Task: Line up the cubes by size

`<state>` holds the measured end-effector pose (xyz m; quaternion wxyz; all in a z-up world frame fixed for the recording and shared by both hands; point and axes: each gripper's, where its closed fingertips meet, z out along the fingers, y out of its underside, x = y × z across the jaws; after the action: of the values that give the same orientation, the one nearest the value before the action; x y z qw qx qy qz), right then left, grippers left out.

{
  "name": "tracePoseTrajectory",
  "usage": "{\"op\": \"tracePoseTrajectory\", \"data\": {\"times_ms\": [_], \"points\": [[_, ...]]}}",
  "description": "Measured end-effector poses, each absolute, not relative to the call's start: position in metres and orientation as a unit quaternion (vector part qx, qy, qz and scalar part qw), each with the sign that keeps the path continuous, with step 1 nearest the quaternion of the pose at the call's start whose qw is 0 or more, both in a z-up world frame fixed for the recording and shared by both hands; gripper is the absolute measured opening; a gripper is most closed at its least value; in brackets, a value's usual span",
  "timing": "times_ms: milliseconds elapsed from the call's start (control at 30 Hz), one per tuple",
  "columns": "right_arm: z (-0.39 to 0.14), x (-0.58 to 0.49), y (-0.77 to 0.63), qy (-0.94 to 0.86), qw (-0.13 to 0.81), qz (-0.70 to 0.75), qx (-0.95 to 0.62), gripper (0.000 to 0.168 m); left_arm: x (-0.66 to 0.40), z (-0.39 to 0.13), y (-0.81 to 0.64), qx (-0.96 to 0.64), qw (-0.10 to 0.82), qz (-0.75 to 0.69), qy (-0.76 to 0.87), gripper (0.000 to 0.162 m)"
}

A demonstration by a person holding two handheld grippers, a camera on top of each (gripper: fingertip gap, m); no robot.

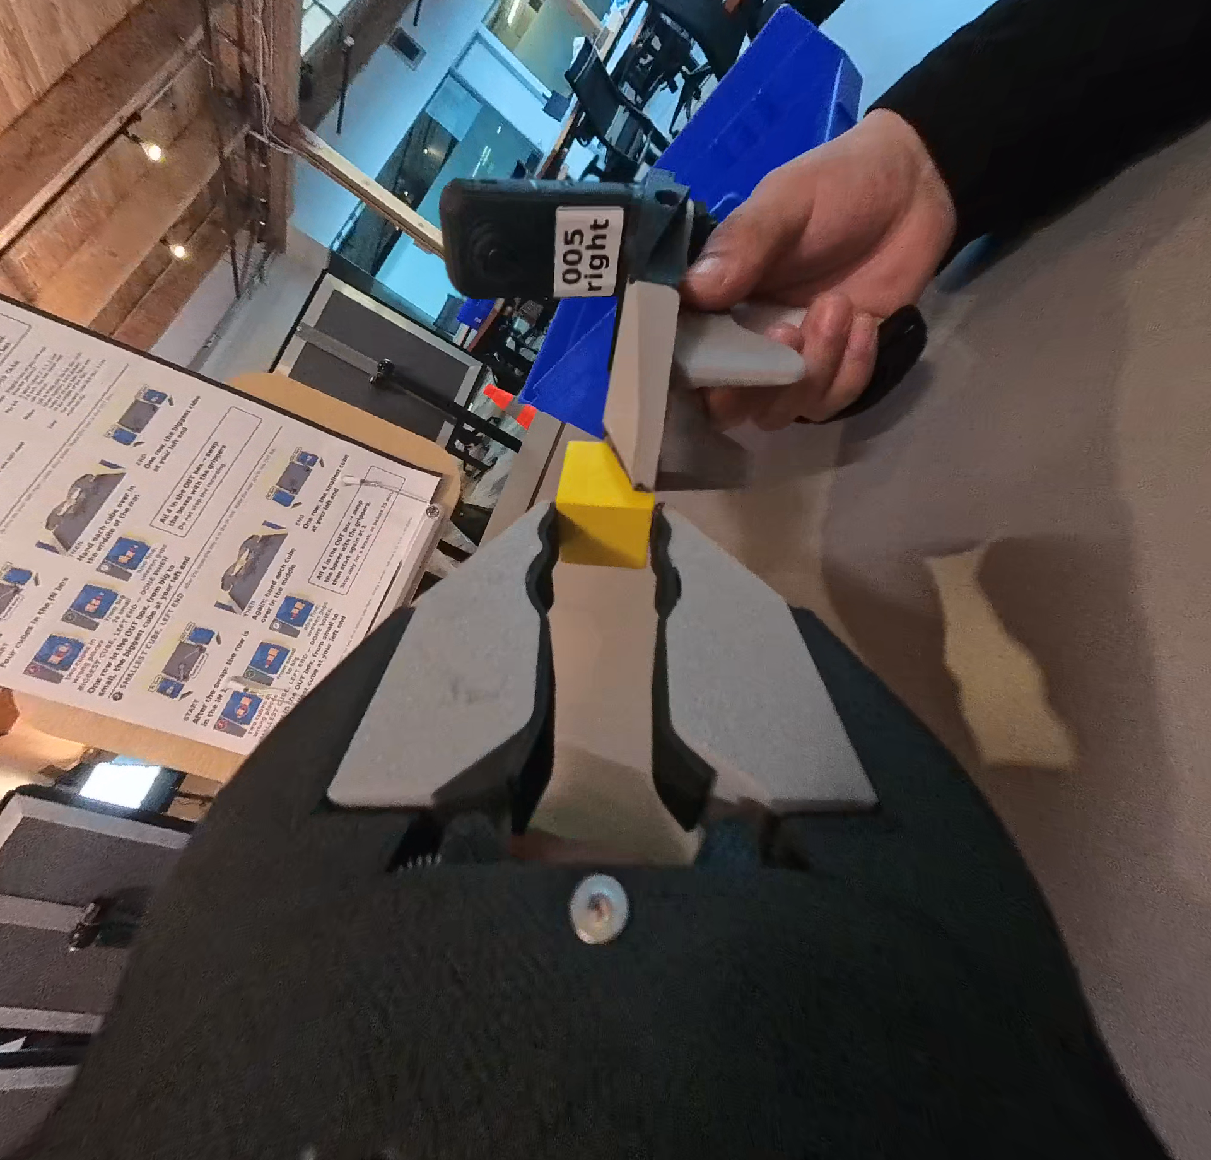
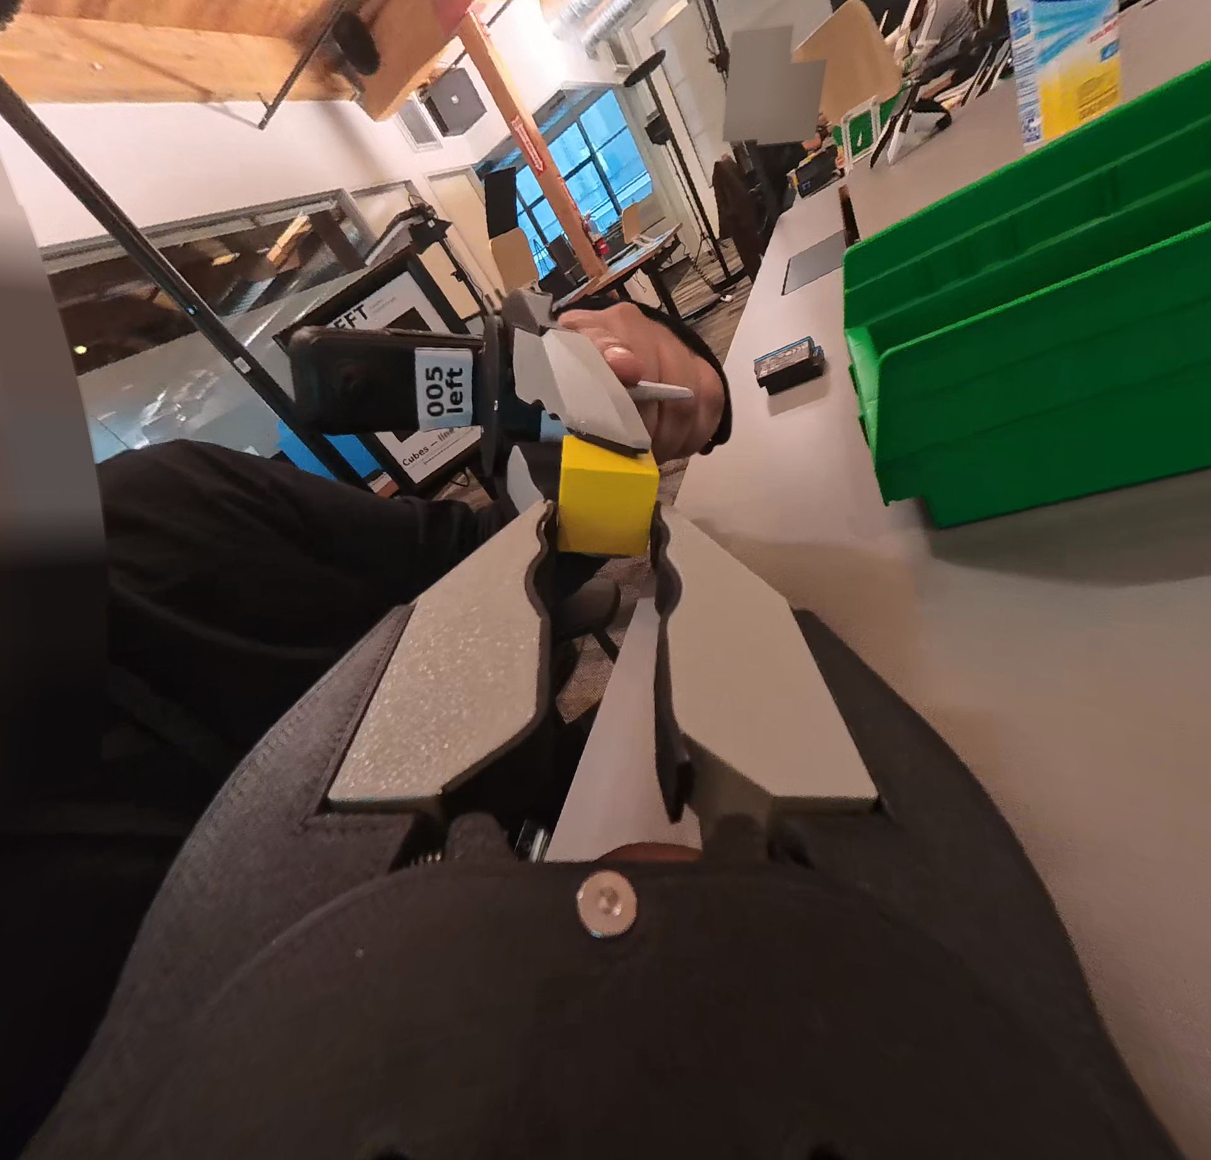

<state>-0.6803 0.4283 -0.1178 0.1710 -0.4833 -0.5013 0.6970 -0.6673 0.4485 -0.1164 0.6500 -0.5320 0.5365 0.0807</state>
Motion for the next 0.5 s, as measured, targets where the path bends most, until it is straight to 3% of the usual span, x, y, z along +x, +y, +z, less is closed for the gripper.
{"op": "tracePoseTrajectory", "data": {"times_ms": [500], "points": [[-0.118,-0.678,0.431,-0.493,0.206,0.677,-0.506,0.024,-0.681,-0.120,0.441,-0.558,0.637,0.105,0.521,0.025]]}}
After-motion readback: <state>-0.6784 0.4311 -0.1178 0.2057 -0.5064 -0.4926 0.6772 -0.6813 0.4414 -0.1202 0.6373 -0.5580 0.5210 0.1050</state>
